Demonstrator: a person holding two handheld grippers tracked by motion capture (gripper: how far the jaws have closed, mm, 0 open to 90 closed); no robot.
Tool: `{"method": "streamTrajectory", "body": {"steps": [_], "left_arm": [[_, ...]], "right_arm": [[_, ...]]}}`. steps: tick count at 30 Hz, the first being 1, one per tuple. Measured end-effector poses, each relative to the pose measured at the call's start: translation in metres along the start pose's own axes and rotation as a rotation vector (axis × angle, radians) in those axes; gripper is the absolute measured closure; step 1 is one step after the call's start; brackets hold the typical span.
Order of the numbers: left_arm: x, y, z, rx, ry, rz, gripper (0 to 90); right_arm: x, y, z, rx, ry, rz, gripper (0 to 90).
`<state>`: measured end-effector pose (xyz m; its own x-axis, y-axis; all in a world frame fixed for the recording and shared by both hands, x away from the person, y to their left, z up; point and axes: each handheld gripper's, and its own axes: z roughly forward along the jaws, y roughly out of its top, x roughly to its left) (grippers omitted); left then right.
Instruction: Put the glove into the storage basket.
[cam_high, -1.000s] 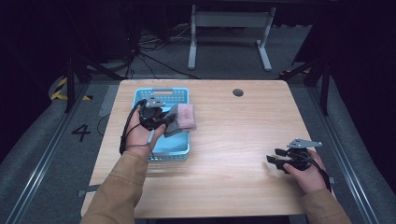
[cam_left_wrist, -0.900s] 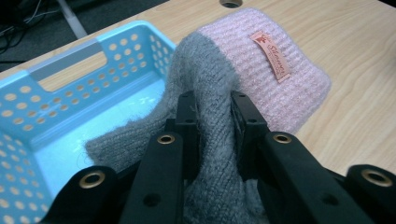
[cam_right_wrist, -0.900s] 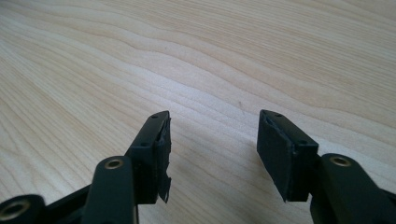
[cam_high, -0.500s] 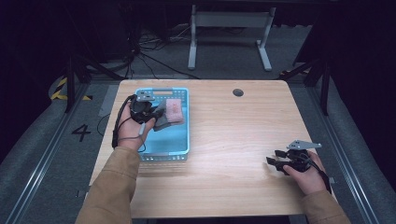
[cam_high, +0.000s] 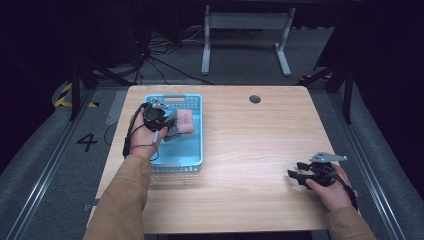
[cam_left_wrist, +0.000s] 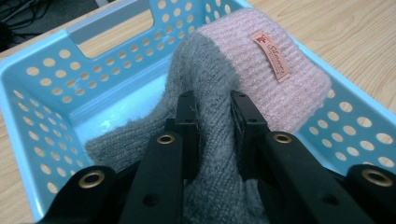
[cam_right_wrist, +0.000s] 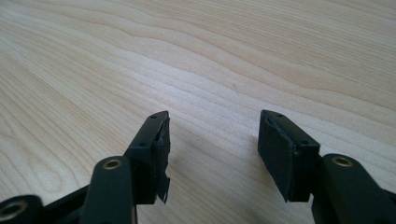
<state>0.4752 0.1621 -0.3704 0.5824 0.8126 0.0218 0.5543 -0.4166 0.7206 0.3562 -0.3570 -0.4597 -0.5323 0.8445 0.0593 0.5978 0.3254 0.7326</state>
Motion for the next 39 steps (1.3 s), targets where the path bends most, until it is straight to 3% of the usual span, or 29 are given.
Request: {"method": "streamTrajectory", "body": {"steps": [12,26,39], "left_arm": [[0.004,-0.004,0.021,0.017,-0.016,-0.01,75.8],[0.008,-0.017,0.052,0.089,-0.04,-0.058,75.5],[0.007,-0.02,0.067,0.15,-0.031,-0.061,74.9]], "right_arm": [[0.002,-0.007,-0.008,0.0,-0.014,0.0,44.6],[0.002,-0.006,-0.007,0.003,-0.009,-0.009,44.0],[0.002,-0.007,-0.006,0.009,-0.012,-0.02,43.3]]}}
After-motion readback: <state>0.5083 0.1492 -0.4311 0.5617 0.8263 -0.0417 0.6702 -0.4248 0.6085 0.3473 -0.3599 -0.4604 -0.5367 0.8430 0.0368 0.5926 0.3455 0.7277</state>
